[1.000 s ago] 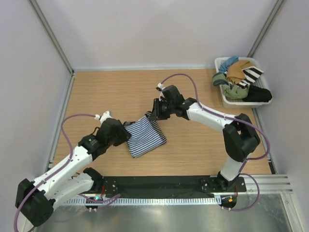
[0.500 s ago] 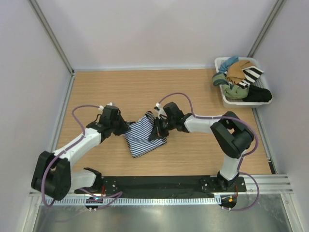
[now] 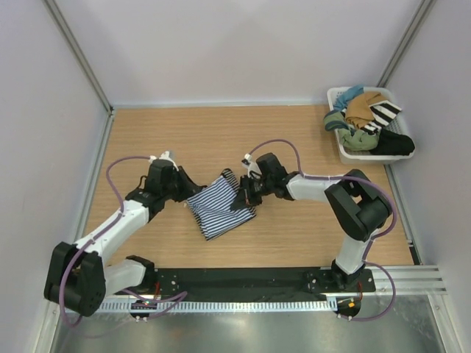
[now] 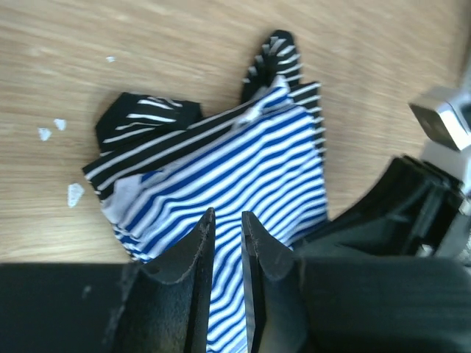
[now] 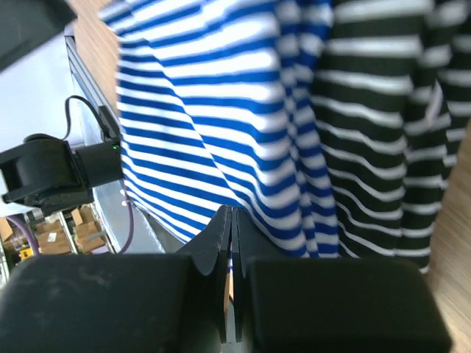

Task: Fold and stack the tank tops
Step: Neatly place the folded tank top to the corner

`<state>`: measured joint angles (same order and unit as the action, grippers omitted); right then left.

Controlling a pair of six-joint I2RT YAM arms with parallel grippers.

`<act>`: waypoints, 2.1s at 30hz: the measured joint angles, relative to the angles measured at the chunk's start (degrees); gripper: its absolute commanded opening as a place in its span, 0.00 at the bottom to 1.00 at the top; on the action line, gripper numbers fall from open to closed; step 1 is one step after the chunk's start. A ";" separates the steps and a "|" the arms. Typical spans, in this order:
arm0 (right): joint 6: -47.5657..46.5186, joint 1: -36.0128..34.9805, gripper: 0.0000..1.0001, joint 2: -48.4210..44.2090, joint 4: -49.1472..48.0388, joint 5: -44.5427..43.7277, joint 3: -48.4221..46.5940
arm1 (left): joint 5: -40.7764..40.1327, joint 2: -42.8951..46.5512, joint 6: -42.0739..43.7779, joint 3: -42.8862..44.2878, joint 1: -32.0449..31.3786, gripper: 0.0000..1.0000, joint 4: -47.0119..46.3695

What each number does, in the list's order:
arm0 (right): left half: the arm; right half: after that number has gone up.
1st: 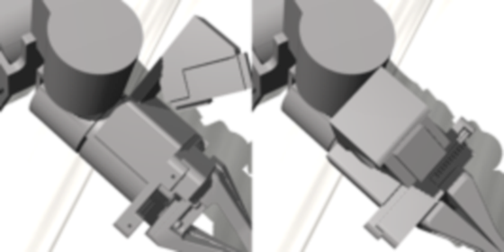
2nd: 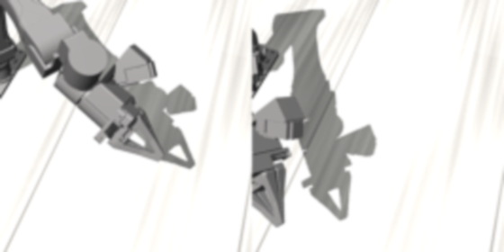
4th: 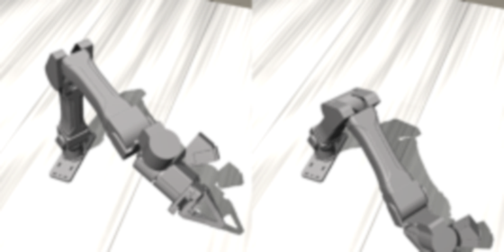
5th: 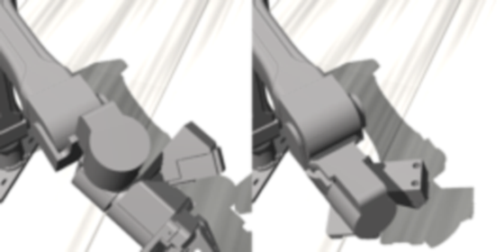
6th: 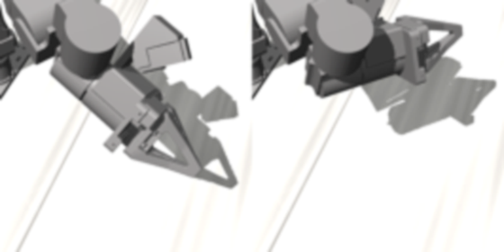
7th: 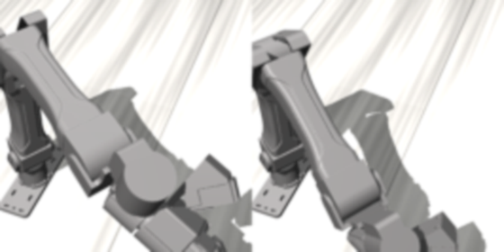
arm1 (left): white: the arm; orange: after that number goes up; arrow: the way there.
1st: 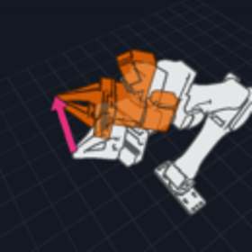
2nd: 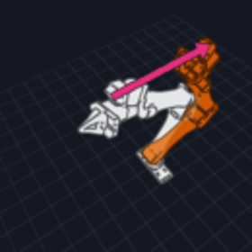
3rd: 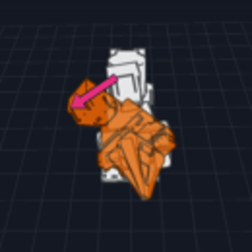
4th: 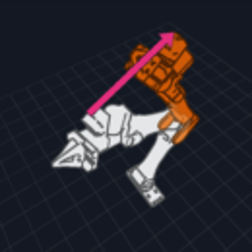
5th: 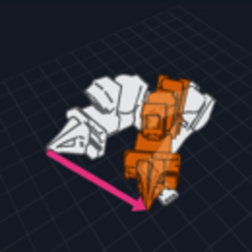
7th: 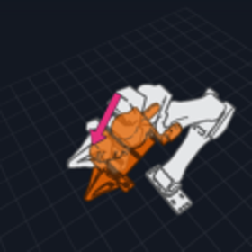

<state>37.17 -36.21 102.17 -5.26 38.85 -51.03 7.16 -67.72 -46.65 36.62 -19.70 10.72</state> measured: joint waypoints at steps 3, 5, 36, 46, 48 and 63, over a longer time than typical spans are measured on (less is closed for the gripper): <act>-0.61 0.00 0.06 -0.02 3.41 -0.50 -4.66 | 1.64 3.74 -0.11 0.13 -0.04 0.21 0.22; -0.87 0.00 0.06 0.00 4.33 -0.98 -7.89 | 2.56 5.18 -0.72 0.13 -0.35 0.21 0.24; 2.16 2.71 0.51 16.68 2.71 -2.89 -22.08 | 6.73 24.13 -9.46 -18.95 -13.31 0.53 0.20; -4.83 3.02 0.61 -2.21 12.46 -10.56 -18.10 | -3.45 12.24 -6.80 -8.96 -13.27 0.56 11.30; -5.86 3.30 0.61 -5.46 13.70 -11.89 -15.89 | -5.01 10.54 -6.69 -8.96 -13.11 0.53 12.11; -8.79 5.22 0.76 -16.44 18.84 -15.80 0.42 | -6.67 7.58 -8.68 -10.23 -9.73 0.52 5.66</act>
<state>28.38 -30.98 85.73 13.58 23.05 -50.61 0.49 -60.14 -55.33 26.39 -29.43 16.38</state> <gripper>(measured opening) 0.695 0.514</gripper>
